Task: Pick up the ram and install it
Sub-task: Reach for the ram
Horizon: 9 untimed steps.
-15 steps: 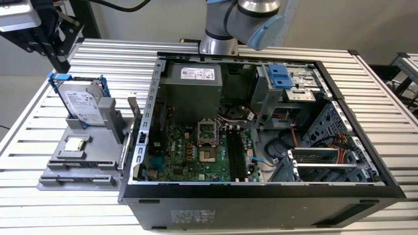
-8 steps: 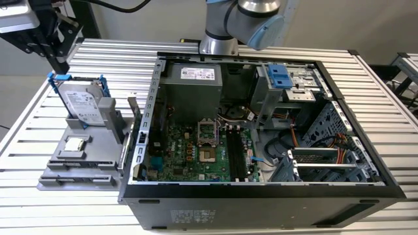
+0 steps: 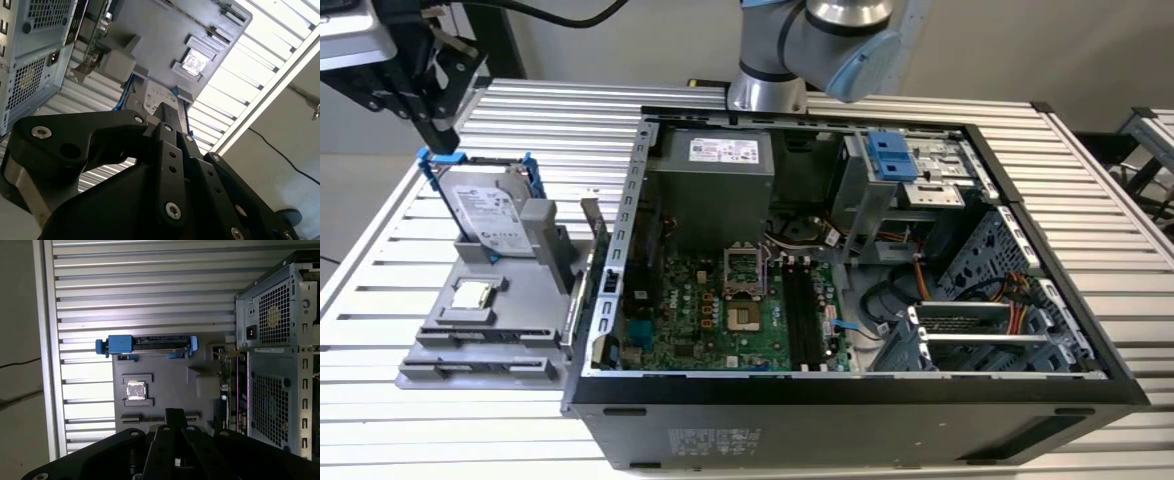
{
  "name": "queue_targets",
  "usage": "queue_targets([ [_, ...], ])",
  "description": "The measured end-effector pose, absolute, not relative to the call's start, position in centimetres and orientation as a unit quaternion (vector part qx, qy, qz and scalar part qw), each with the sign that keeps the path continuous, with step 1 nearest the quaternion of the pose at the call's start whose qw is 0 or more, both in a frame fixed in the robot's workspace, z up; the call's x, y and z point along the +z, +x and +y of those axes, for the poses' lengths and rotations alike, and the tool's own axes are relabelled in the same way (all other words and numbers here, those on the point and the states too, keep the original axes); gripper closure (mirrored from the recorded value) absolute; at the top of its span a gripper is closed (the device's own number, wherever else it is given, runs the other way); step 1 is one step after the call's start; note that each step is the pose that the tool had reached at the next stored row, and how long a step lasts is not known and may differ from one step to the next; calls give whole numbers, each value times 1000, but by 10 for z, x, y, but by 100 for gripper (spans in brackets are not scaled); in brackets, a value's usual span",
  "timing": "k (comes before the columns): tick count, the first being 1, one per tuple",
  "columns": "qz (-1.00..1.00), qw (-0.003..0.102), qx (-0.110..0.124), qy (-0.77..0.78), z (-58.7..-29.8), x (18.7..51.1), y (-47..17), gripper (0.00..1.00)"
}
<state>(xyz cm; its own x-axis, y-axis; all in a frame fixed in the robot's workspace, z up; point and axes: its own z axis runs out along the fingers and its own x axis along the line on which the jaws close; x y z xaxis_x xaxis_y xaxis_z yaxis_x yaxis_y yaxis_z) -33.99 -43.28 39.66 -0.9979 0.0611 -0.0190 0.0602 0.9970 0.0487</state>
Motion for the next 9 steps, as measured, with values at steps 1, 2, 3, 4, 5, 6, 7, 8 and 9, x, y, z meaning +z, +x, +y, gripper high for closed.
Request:
queue_targets([
  [1, 999, 10, 24, 30, -433, 397, -340, 100],
  [2, 999, 10, 24, 30, -434, 397, -340, 100],
  [3, 999, 10, 24, 30, -434, 397, -340, 100],
  [4, 999, 10, 24, 30, -435, 397, -340, 100],
  [5, 999, 10, 24, 30, -435, 397, -340, 100],
  [6, 999, 10, 24, 30, -435, 397, -340, 100],
  [7, 999, 10, 24, 30, -436, 397, -340, 100],
  [8, 999, 10, 24, 30, -436, 397, -340, 100],
  [9, 999, 10, 24, 30, -437, 397, -340, 100],
])
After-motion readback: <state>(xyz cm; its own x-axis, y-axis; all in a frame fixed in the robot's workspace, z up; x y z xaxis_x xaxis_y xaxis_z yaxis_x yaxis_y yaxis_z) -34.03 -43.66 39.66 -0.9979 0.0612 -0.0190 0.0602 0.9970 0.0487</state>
